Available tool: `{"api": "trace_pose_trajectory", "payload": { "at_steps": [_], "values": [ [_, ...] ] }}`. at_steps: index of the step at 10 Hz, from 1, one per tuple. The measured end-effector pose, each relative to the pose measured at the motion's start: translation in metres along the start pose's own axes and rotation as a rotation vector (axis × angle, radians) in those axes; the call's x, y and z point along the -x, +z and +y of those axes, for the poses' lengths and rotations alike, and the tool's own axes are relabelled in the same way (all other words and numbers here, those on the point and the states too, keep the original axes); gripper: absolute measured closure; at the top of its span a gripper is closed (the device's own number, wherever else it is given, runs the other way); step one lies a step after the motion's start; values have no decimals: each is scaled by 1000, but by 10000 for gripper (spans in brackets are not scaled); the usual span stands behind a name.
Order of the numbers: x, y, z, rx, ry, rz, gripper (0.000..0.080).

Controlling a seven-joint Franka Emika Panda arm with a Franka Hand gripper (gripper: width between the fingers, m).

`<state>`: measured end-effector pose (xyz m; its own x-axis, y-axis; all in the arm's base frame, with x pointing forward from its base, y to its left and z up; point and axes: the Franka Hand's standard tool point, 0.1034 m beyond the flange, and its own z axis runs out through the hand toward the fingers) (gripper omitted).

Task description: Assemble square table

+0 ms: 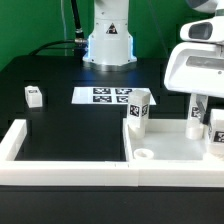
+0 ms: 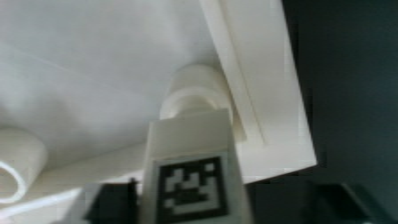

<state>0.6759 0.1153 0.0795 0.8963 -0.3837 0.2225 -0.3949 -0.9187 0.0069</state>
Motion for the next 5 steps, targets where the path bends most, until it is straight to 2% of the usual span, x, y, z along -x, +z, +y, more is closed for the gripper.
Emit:
{"api": "trace_pose_trajectory", "payload": {
  "at_steps": [1, 2, 5],
  "values": [
    [0, 0, 1, 3, -3, -2, 389],
    [0, 1, 4, 8, 6, -6, 508],
    [0, 2, 5, 10, 248, -9, 508]
  ]
}}
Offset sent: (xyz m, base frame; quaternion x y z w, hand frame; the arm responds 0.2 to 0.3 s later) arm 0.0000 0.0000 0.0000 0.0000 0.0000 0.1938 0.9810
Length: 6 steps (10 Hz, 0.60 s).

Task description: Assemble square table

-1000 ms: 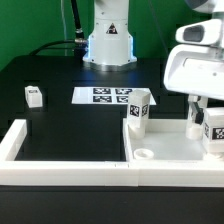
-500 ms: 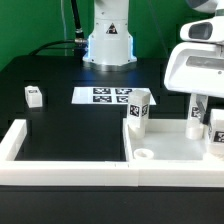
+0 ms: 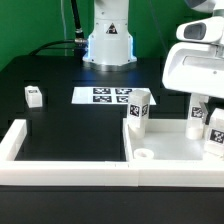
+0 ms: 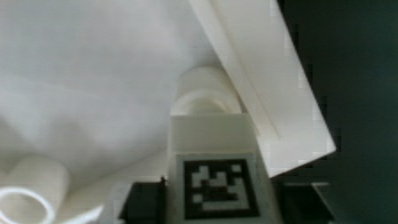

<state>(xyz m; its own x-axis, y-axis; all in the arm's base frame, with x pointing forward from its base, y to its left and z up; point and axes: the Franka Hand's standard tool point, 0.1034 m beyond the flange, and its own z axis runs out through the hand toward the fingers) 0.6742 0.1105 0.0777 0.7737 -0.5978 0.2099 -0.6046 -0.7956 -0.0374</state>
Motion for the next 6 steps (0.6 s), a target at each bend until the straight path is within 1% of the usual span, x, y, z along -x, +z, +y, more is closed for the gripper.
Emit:
{"api": "trace_pose_trajectory", "payload": {
  "at_steps": [2, 3, 5, 6],
  "values": [
    [-4, 1, 2, -8, 252, -34, 508],
    [-4, 1, 4, -28, 384, -64, 508],
    [-2, 2, 5, -77, 627, -109, 508],
    [0, 1, 3, -79, 725, -116, 507]
  ]
}}
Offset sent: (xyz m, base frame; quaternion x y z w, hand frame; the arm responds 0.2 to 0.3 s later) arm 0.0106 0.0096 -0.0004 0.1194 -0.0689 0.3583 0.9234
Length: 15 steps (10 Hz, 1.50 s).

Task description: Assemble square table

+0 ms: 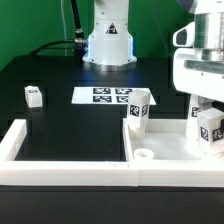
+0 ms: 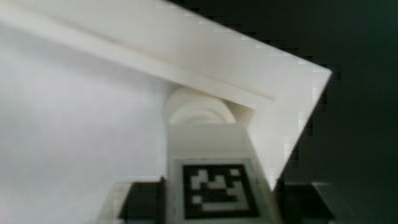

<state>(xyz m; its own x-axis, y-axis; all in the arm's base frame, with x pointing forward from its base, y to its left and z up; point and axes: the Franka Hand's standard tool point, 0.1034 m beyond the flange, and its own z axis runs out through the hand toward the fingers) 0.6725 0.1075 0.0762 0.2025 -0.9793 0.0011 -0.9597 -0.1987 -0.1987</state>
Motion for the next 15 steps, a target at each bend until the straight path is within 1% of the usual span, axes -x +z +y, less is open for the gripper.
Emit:
{"api": "trace_pose_trajectory", "payload": {
  "at_steps": [1, 4, 5, 6, 7, 8, 9, 10, 11, 13, 14, 15],
  "values": [
    [2, 0, -1, -3, 99, 2, 507],
    [6, 0, -1, -5, 280, 1, 507],
    [6, 0, -1, -5, 255, 1, 507],
    [6, 0, -1, -4, 228, 1, 448],
    [6, 0, -1, -5, 220, 2, 448],
    [5, -4, -3, -25, -40, 28, 243],
    [7, -10, 5, -29, -159, 28, 179],
    [6, -9, 8, -23, -171, 27, 179],
    [5, -8, 8, -21, -232, 30, 155],
    [4, -7, 8, -16, -397, 35, 151],
    [1, -7, 8, -22, -485, 40, 151],
    [-13, -6, 8, -51, -648, 48, 151]
  ]
}}
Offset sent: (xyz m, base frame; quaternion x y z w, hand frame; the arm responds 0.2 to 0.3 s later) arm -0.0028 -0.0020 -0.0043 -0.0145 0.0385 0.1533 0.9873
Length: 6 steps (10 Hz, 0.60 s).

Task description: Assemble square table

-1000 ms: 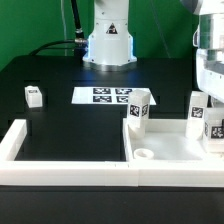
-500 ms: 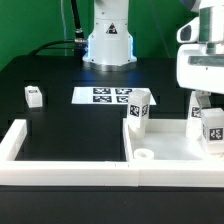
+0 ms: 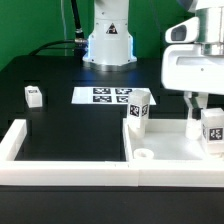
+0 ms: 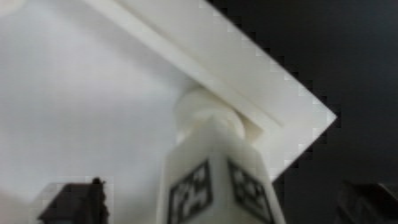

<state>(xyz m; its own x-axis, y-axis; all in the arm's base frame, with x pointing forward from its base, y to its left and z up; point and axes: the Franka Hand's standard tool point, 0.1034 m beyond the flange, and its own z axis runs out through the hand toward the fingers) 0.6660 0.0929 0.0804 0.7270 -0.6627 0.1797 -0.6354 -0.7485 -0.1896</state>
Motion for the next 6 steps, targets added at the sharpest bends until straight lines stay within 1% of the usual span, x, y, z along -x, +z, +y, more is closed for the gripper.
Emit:
{"api": "trace_pose_trajectory", "payload": {
  "at_steps": [1, 2, 4, 6],
  "values": [
    [-3, 4, 2, -7, -60, -14, 151],
    [1, 4, -6, -12, -99, -15, 151],
    [-2, 4, -4, -8, -251, -10, 151],
    [-1, 4, -4, -9, -263, -10, 151]
  ]
}}
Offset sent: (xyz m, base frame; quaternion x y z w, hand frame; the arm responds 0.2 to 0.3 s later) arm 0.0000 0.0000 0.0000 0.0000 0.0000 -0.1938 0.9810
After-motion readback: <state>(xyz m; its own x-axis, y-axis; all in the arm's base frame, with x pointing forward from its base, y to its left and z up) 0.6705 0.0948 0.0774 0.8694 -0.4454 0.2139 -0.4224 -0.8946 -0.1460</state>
